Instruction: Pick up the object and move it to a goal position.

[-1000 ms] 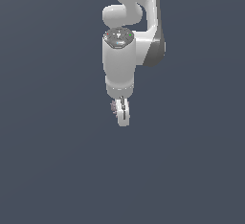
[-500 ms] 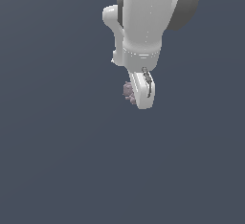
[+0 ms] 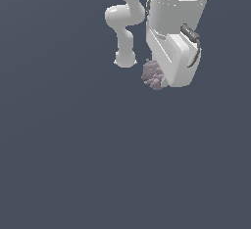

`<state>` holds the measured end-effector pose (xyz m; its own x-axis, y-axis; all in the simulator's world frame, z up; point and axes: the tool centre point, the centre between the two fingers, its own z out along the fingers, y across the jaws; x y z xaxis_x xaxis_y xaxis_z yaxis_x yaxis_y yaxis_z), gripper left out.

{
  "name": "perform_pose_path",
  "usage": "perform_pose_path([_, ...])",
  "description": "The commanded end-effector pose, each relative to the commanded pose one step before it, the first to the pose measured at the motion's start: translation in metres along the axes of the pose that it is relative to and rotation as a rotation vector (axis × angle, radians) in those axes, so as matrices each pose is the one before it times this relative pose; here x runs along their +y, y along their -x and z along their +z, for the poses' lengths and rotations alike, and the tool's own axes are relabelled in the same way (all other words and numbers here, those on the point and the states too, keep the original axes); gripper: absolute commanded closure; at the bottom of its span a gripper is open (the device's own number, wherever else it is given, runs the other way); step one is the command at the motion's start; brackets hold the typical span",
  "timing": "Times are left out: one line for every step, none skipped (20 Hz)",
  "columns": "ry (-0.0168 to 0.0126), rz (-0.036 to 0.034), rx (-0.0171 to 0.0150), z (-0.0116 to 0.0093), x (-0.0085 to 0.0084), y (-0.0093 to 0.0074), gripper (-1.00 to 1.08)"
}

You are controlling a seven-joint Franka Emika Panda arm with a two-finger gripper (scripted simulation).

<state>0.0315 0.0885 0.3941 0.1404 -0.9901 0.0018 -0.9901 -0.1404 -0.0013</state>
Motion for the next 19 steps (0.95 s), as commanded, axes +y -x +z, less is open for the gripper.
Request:
perform_pose_path([0.00139, -0.00013, -0.00051, -0.01651, -0.00288, 0.00783, 1.08])
perform_pose_path([0.00000, 0.00000, 0.00000, -0.00537, -0.00111, 0.00250, 1.08])
perform_pose_path([0.00000, 0.00000, 0.00000, -0.00488, -0.00105, 0.00227, 1.08])
perform_pose_path([0.00000, 0.00000, 0.00000, -0.00439, -0.00098, 0.00204, 1.08])
perform_pose_path([0.00002, -0.00070, -0.00068, -0.00394, -0.00092, 0.00201, 1.08])
perform_pose_path([0.00000, 0.00000, 0.00000, -0.00358, -0.00085, 0.00167, 1.08])
perform_pose_path([0.00000, 0.00000, 0.00000, -0.00324, -0.00078, 0.00151, 1.08])
perform_pose_path([0.00000, 0.00000, 0.00000, -0.00291, -0.00072, 0.00135, 1.08])
perform_pose_path([0.00000, 0.00000, 0.00000, -0.00258, -0.00065, 0.00120, 1.08])
perform_pose_path([0.00000, 0.00000, 0.00000, -0.00226, -0.00058, 0.00105, 1.08])
perform_pose_path([0.00000, 0.00000, 0.00000, -0.00195, -0.00052, 0.00091, 1.08])
perform_pose_path([0.00000, 0.00000, 0.00000, -0.00165, -0.00047, 0.00077, 1.08])
perform_pose_path([-0.00001, -0.00043, -0.00054, -0.00138, -0.00040, 0.00067, 1.08])
perform_pose_path([0.00000, 0.00000, 0.00000, -0.00108, -0.00036, 0.00050, 1.08])
perform_pose_path([0.00000, 0.00000, 0.00000, -0.00080, -0.00031, 0.00037, 1.08])
perform_pose_path([0.00000, 0.00000, 0.00000, -0.00054, -0.00026, 0.00025, 1.08])
perform_pose_path([0.00000, 0.00000, 0.00000, -0.00031, -0.00020, 0.00014, 1.08])
perform_pose_path([0.00000, 0.00000, 0.00000, -0.00013, -0.00013, 0.00006, 1.08])
perform_pose_path([0.00000, 0.00000, 0.00000, -0.00003, -0.00004, 0.00001, 1.08])
